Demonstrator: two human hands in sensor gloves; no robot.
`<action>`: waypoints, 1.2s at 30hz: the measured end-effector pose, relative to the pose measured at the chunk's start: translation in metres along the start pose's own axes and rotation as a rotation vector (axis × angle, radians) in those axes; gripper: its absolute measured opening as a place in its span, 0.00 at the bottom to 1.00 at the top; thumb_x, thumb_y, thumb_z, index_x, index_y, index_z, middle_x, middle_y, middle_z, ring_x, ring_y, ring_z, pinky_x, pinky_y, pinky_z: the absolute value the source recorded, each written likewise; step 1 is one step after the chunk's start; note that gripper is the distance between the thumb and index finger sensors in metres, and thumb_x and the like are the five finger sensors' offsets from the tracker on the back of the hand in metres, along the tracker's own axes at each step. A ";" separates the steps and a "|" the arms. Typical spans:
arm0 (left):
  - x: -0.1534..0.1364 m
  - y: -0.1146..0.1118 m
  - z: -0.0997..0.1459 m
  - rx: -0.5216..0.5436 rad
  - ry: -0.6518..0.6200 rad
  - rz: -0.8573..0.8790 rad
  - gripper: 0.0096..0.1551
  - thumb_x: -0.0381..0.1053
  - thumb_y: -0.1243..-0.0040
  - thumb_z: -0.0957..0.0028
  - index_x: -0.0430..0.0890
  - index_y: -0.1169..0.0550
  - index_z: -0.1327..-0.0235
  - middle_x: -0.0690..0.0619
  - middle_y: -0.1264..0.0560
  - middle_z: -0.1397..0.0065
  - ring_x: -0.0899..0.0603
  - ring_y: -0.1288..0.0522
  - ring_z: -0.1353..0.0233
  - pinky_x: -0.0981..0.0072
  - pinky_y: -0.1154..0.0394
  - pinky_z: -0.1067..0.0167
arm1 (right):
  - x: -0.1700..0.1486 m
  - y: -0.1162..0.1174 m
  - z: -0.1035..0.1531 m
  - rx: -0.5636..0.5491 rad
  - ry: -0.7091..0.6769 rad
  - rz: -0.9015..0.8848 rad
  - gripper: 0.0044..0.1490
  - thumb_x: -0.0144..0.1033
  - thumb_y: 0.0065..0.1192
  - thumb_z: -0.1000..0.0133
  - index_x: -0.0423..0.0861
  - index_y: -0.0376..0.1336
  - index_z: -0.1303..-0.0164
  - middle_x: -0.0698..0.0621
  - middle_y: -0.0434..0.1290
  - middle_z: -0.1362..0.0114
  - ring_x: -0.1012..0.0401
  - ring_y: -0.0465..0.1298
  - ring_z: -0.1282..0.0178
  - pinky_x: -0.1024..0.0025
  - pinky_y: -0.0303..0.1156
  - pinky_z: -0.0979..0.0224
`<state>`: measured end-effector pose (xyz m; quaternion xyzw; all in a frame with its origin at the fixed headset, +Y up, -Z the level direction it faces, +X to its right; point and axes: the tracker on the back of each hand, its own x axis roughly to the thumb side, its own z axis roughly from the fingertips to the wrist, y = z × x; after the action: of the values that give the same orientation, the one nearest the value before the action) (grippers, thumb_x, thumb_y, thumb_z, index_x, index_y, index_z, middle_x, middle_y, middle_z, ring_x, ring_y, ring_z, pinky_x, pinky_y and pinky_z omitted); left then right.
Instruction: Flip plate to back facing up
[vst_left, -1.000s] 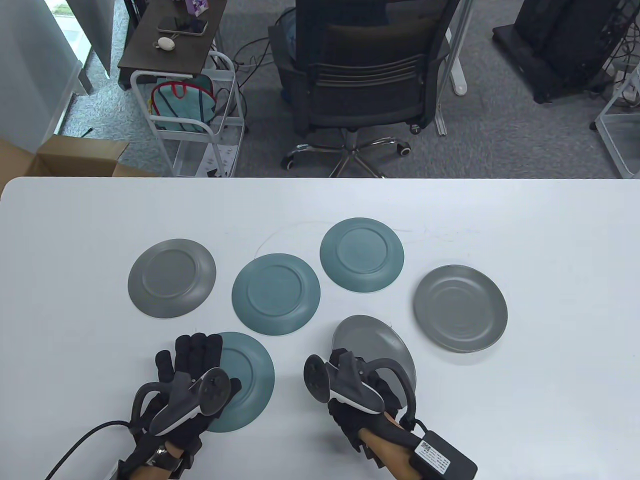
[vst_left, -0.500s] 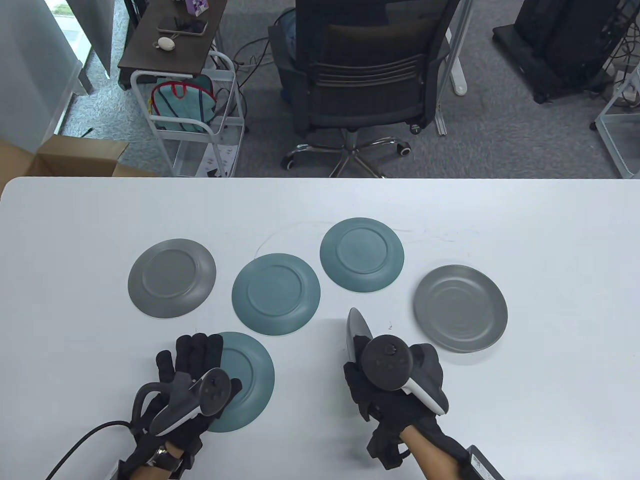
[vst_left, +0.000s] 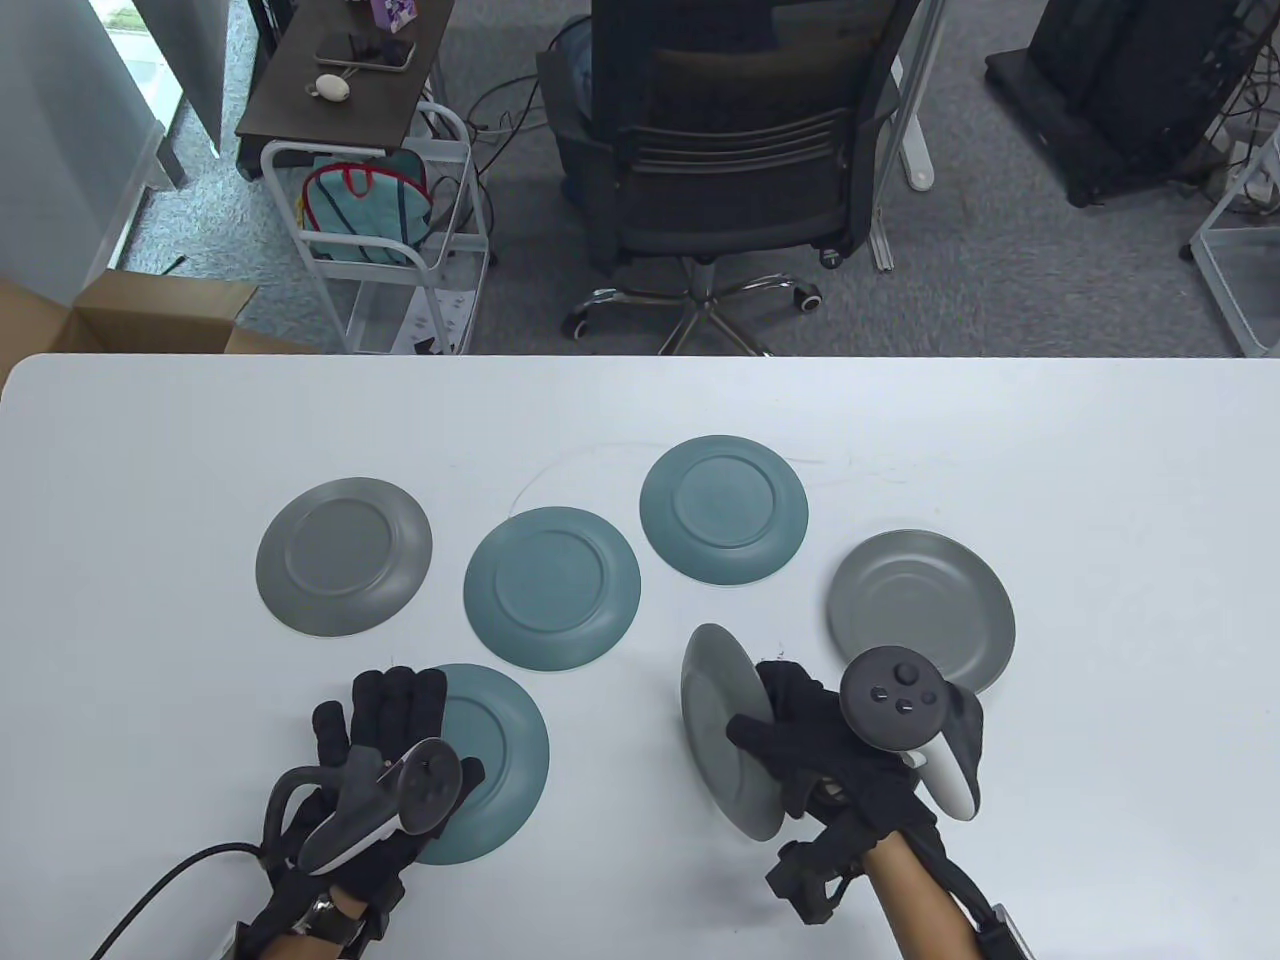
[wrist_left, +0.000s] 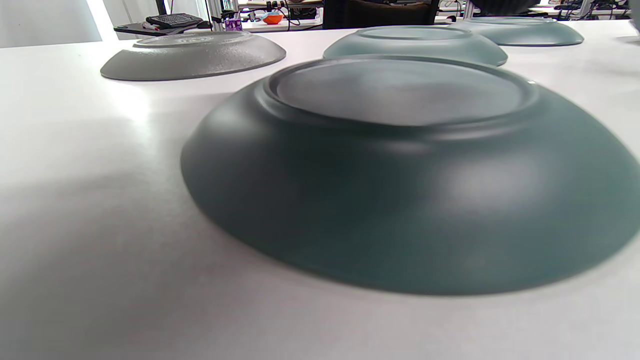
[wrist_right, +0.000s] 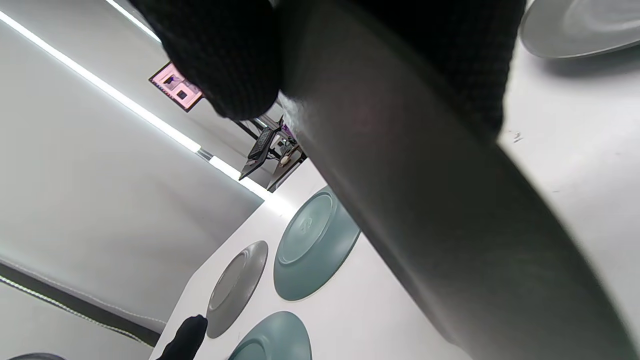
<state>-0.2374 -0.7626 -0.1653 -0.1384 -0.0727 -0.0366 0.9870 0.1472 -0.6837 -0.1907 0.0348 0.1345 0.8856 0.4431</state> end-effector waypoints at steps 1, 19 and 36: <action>0.000 0.000 0.000 0.000 -0.001 0.000 0.55 0.74 0.61 0.40 0.44 0.59 0.13 0.37 0.55 0.13 0.27 0.53 0.12 0.26 0.54 0.24 | -0.004 -0.001 -0.001 -0.003 0.016 -0.002 0.36 0.35 0.72 0.47 0.32 0.59 0.36 0.37 0.78 0.44 0.48 0.85 0.54 0.67 0.84 0.57; 0.000 0.000 0.002 0.010 -0.003 0.000 0.54 0.74 0.61 0.40 0.44 0.59 0.13 0.37 0.55 0.13 0.27 0.53 0.12 0.26 0.54 0.24 | -0.071 0.013 -0.012 0.044 0.239 -0.025 0.43 0.41 0.67 0.45 0.29 0.56 0.30 0.37 0.77 0.43 0.48 0.84 0.54 0.65 0.83 0.55; 0.001 0.001 0.003 0.011 -0.003 -0.002 0.55 0.74 0.61 0.40 0.44 0.59 0.13 0.37 0.55 0.13 0.27 0.53 0.12 0.26 0.54 0.24 | -0.104 0.022 -0.018 0.052 0.395 0.079 0.45 0.45 0.62 0.44 0.30 0.54 0.26 0.36 0.73 0.37 0.46 0.81 0.49 0.62 0.80 0.50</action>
<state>-0.2370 -0.7612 -0.1621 -0.1331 -0.0745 -0.0369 0.9876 0.1901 -0.7826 -0.1965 -0.1231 0.2404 0.8880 0.3721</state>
